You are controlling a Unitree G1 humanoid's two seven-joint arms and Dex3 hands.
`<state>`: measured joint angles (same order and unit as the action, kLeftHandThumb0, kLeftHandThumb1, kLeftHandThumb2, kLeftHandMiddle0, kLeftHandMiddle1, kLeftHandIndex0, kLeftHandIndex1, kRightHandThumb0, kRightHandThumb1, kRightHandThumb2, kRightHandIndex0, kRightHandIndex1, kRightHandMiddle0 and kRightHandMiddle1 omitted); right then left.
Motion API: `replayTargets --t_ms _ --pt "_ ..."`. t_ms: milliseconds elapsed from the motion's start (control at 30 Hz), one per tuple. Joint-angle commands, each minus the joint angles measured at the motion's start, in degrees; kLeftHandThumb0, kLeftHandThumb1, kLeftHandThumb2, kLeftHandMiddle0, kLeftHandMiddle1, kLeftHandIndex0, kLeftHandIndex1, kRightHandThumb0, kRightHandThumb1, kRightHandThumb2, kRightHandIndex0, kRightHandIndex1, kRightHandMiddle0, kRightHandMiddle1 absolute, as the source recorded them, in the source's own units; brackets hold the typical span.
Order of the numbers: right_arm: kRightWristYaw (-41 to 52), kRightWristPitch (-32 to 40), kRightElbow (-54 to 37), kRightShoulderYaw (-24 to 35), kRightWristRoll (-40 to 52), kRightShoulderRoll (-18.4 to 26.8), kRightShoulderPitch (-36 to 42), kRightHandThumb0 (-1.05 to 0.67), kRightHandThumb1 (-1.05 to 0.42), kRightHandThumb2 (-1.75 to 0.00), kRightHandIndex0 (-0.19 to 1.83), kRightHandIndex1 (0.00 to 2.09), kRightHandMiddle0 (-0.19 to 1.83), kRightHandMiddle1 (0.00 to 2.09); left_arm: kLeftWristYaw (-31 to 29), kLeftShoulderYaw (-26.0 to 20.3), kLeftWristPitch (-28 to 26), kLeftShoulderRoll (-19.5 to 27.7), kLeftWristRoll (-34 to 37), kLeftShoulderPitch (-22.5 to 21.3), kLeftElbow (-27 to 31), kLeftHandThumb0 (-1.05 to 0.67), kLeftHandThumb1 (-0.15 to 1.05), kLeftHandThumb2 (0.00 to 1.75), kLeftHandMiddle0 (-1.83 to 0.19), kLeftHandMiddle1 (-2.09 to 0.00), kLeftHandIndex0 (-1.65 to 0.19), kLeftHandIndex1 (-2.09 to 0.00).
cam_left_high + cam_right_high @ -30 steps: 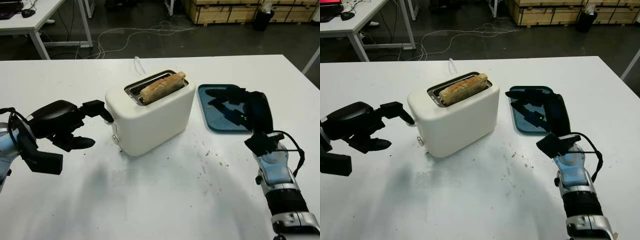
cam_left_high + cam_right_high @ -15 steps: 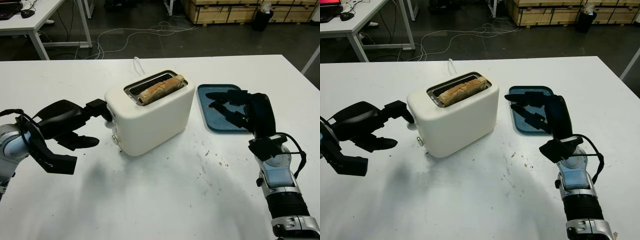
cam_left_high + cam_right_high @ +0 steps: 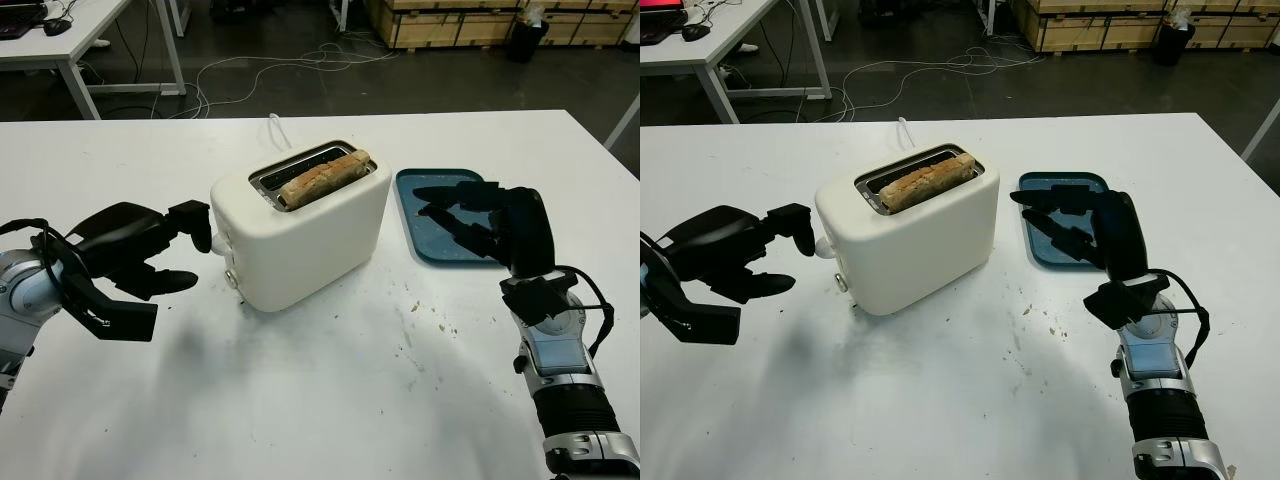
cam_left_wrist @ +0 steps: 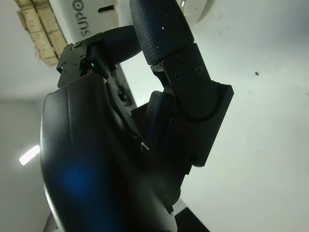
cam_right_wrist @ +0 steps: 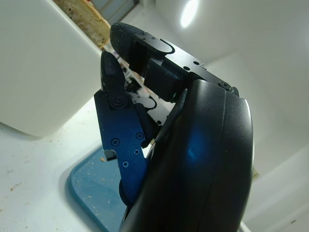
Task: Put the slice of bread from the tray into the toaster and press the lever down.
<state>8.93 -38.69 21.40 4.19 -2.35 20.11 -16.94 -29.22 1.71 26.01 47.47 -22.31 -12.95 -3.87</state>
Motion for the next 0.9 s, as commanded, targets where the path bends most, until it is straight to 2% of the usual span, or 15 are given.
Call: replayTargets --t_ms 0,200,433,467,567,700,767,800,833,867 --pt "0.12 -1.18 0.04 0.59 0.69 -0.07 -0.58 -0.27 -0.92 -0.11 0.91 0.83 1.16 0.05 -0.16 0.89 0.59 -0.55 1.17 0.64 -0.53 -1.05 0.92 0.92 -1.57 -1.71 0.0 -1.75" --pt "0.96 -1.34 0.56 0.68 1.77 -0.47 -0.85 -0.28 -0.92 -0.1 0.9 0.85 1.16 0.05 0.73 0.82 3.73 -1.81 4.39 1.07 -2.77 -1.05 0.92 0.83 -1.57 -1.7 0.0 -1.58" --pt "-0.31 -0.8 0.23 0.62 0.02 -0.24 -0.82 -0.27 -0.92 -0.1 0.89 0.87 1.16 0.05 1.66 -0.26 3.83 -2.88 5.45 0.87 -2.92 -1.05 0.92 0.84 -1.57 -1.73 0.0 -1.55" --pt "-0.31 -0.73 0.25 0.6 -0.06 -0.2 -0.81 -0.27 -0.92 -0.1 0.89 0.88 1.16 0.05 3.15 -1.03 5.79 -3.83 6.63 0.69 -4.18 -1.05 0.92 0.84 -1.57 -1.73 0.0 -1.55" --pt "-0.08 -0.18 0.16 0.56 0.07 -0.23 -0.8 -0.27 -0.92 -0.11 0.88 0.87 1.15 0.04 9.82 -4.3 14.09 -8.15 10.9 -0.01 -9.36 -1.05 0.92 0.76 -1.38 -1.74 0.0 -1.43" --pt "-0.14 -0.52 0.57 0.46 -0.12 -0.33 -0.94 -0.25 -0.92 -0.1 0.89 0.87 1.15 0.04 17.02 -8.0 23.73 -12.71 13.77 -1.83 -14.84 -1.05 0.92 0.68 -1.13 -1.75 -0.24 -1.21" --pt "-0.3 -0.65 0.78 0.45 -0.35 -0.33 -1.01 -0.25 -0.92 -0.1 0.89 0.87 1.15 0.04 20.09 -9.55 28.09 -14.79 14.43 -2.89 -17.29 -1.04 0.92 0.64 -0.95 -1.75 -0.43 -1.13" --pt "-0.26 -0.38 0.67 0.45 -0.32 -0.34 -0.97 -0.25 -0.92 -0.1 0.89 0.87 1.15 0.04 21.53 -10.2 29.96 -15.57 14.19 -3.36 -18.3 -1.03 0.92 0.64 -0.91 -1.75 -0.48 -1.13" --pt "-0.28 -0.21 0.64 0.47 -0.34 -0.35 -0.93 -0.25 -0.92 -0.1 0.88 0.87 1.15 0.04 23.13 -10.92 31.61 -16.38 13.5 -3.71 -19.06 -1.02 0.92 0.66 -0.84 -1.75 -0.52 -1.28" --pt "-0.32 -0.17 0.7 0.48 -0.42 -0.34 -0.92 -0.25 -0.92 -0.1 0.88 0.87 1.15 0.04 24.34 -11.43 32.87 -16.96 12.83 -3.96 -19.68 -1.03 0.92 0.67 -0.81 -1.75 -0.49 -1.47"
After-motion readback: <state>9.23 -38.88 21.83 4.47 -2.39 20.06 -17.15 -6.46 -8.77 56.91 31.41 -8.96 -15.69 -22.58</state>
